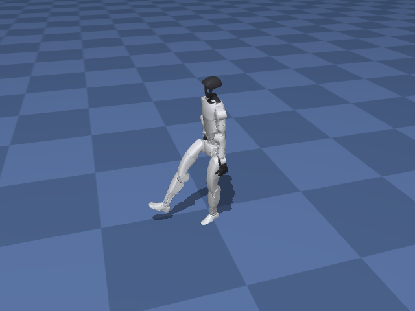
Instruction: Upper body actions
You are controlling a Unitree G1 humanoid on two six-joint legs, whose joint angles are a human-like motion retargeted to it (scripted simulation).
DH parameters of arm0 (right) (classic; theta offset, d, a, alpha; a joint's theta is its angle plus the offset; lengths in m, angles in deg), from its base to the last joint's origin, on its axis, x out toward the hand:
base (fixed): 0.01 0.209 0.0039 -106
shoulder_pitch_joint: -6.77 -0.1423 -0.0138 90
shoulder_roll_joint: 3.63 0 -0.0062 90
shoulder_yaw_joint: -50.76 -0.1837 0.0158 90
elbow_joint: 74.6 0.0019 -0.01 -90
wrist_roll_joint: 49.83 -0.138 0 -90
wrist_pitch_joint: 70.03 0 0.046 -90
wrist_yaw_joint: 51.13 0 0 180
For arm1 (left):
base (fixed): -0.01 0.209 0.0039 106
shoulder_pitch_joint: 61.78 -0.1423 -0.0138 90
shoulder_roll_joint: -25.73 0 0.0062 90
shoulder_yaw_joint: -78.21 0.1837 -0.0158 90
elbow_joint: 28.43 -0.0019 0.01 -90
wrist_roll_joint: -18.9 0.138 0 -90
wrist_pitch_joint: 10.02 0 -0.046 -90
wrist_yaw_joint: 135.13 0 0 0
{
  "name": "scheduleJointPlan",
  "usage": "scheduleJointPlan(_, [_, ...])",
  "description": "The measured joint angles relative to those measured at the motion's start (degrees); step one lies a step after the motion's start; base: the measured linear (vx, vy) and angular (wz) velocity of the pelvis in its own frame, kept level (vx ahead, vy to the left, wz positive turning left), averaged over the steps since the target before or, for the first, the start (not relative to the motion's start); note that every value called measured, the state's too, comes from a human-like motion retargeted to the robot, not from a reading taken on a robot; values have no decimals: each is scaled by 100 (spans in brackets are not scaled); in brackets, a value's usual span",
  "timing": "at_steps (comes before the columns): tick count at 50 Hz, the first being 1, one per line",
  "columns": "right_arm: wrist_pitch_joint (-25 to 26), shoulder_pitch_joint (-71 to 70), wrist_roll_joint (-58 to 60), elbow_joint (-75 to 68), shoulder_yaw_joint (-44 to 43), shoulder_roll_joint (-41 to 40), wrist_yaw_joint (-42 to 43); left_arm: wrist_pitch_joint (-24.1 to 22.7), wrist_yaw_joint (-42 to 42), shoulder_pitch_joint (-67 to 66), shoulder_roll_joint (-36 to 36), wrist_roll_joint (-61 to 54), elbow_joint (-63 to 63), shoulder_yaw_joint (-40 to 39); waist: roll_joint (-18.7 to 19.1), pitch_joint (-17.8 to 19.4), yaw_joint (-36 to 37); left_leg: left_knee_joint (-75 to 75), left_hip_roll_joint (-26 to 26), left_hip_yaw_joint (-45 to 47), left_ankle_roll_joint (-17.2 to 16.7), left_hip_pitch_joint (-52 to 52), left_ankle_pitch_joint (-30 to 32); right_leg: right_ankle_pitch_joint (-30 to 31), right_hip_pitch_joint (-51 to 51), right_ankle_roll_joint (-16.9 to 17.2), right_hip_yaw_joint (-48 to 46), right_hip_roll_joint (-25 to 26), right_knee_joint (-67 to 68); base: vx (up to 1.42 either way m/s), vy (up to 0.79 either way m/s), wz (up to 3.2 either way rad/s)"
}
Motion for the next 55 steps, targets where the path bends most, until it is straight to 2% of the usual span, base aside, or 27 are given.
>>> scheduleJointPlan(7, [43,172,18,126,62,-33,56,41,43,-416,-66,70,-131,-54,-153,-219,7,-94,-169,-29,-33,126,-45,86,1389,520,-297,-137,41,7,-7,-1])
scheduleJointPlan(13, [51,30,53,232,168,-40,6,150,47,-661,1,121,-300,-246,-370,-588,335,-160,-369,162,-107,-31,-115,298,2523,1036,-446,-262,189,3,-12,-55])
scheduleJointPlan(15, [82,-230,84,207,162,-6,-217,202,-18,-567,111,154,-427,-346,-462,-699,608,-97,-399,442,-142,-191,-189,413,2716,1258,-224,-276,380,-3,-12,-99])
scheduleJointPlan(16, [77,-276,90,217,165,-10,-253,213,-23,-549,133,158,-455,-356,-505,-731,631,-94,-438,469,-151,-228,-193,471,2868,1483,-243,-326,359,-3,-12,-57])
scheduleJointPlan(17, [69,-310,96,232,176,-18,-276,222,-25,-544,152,166,-473,-365,-539,-777,659,-96,-464,496,-168,-268,-192,385,3044,1687,-360,-382,297,-2,-20,-20])
scheduleJointPlan(18, [53,-316,102,255,207,-33,-275,227,-18,-563,166,182,-471,-372,-553,-853,696,-107,-466,525,-202,-316,-179,12,3264,1847,-672,-450,153,-1,-23,-16])
scheduleJointPlan(20, [34,-370,105,276,226,-77,-365,267,-81,-520,267,323,-453,-394,-647,-866,765,-95,-501,541,-263,-291,-198,-225,3529,1724,-1488,-518,-216,2,-18,-24])
scheduleJointPlan(22, [31,-380,115,265,257,-126,-481,315,-114,-485,364,408,-393,-359,-830,-891,1092,-133,-565,797,-333,-210,-220,-130,3582,1549,-1091,-381,-497,7,-19,-89])
scheduleJointPlan(25, [70,-432,153,240,227,-167,-624,365,-31,-363,380,400,-268,-339,-865,-947,1471,-136,-458,979,-433,-284,-196,-142,3230,1574,-654,-452,-255,-7,-21,-43])
scheduleJointPlan(30, [10,-686,298,448,367,-172,-686,79,20,-132,123,-246,-14,-339,-695,-641,1190,-131,-298,780,-477,-285,-76,-255,3358,1488,-831,-298,-242,-14,-19,32])
scheduleJointPlan(33, [4,-610,337,535,445,-166,-654,108,-130,-72,38,-154,22,-284,-575,-810,753,-142,-261,561,-513,-390,-21,-305,3358,1443,-1041,-240,-309,0,-6,72])
scheduleJointPlan(35, [14,-523,233,471,394,-146,-590,119,-84,-84,-31,48,92,-204,-516,-930,723,-138,-232,462,-543,-457,-7,-327,3315,1422,-1058,-206,-316,1,-3,22])
scheduleJointPlan(43, [300,-432,80,108,319,-107,-662,-6,-78,-175,-144,237,231,-11,-431,-877,914,-246,-76,651,-701,-320,13,-352,3263,1310,-924,-70,-254,-2,-10,-23])
scheduleJointPlan(55, [443,-192,325,163,99,-30,-554,164,-206,-725,-89,297,-16,-167,-24,-983,397,-292,218,723,-958,-216,25,-524,3280,1105,-744,332,-265,-2,-15,-1])
